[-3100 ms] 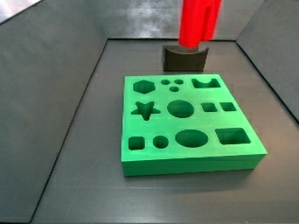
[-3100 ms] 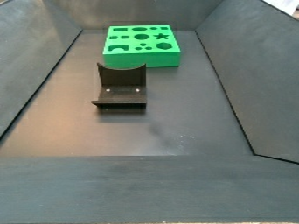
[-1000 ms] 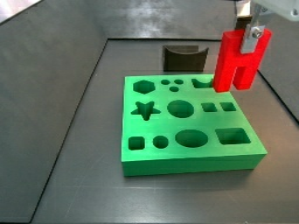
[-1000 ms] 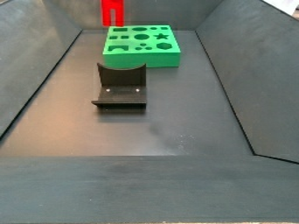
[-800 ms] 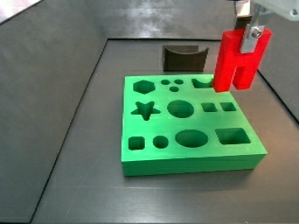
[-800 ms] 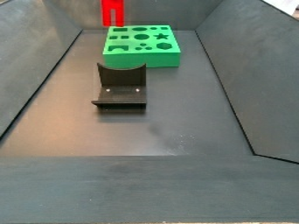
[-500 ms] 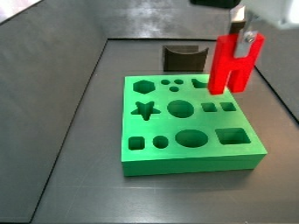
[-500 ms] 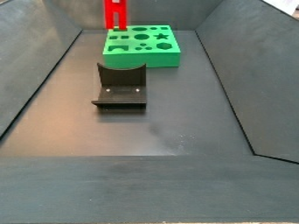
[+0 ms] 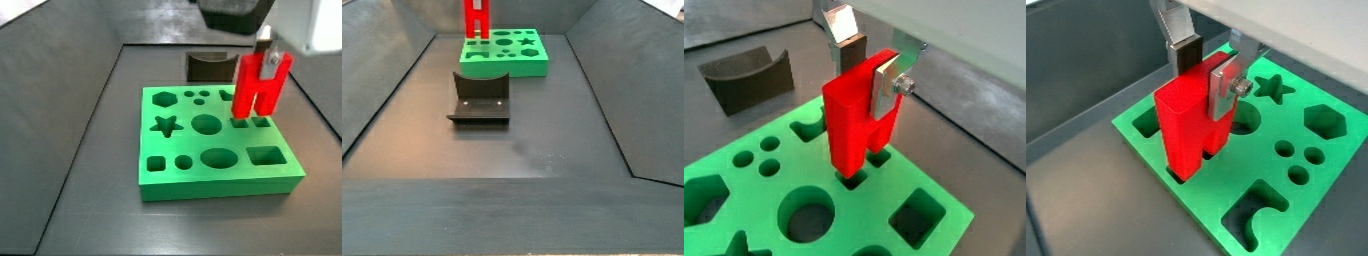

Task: Pick up the double-square object. Move up. Move to above the board. Insert the double-square object.
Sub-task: Insert the double-square object.

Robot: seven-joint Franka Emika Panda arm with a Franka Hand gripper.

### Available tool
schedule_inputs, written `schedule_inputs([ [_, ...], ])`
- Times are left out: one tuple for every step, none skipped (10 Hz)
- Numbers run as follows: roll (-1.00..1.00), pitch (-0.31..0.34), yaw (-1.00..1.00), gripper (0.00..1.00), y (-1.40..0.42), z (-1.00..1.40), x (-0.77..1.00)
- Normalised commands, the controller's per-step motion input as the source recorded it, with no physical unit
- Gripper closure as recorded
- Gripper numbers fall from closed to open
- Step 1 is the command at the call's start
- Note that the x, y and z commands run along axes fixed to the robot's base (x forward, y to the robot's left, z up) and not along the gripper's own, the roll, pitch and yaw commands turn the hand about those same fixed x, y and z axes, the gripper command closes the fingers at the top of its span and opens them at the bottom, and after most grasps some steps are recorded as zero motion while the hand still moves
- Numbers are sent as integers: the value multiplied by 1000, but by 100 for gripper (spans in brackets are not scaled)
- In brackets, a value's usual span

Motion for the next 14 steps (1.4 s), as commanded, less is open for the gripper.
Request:
schedule_inputs([
  [130, 0, 0, 100, -151, -337, 0],
  [160, 0, 0, 100, -191, -363, 0],
  [136, 0, 0, 100, -197, -374, 0],
  [124, 0, 0, 100, -180, -366, 0],
  [117, 0, 0, 100, -157, -380, 11],
  [116, 61, -43, 100, -114, -343, 306],
  [127, 74, -157, 100, 0, -366, 477],
  [250, 139, -126, 100, 0, -417, 211],
  [239, 131, -71, 100, 6, -391, 60],
  [199, 124, -34, 100, 86, -349, 0],
  [199, 154, -40, 100, 134, -331, 0],
  [133, 154, -46, 100, 80, -254, 166],
  [124, 150, -34, 100, 0, -203, 354],
  [97, 146, -11, 100, -80, -211, 457],
])
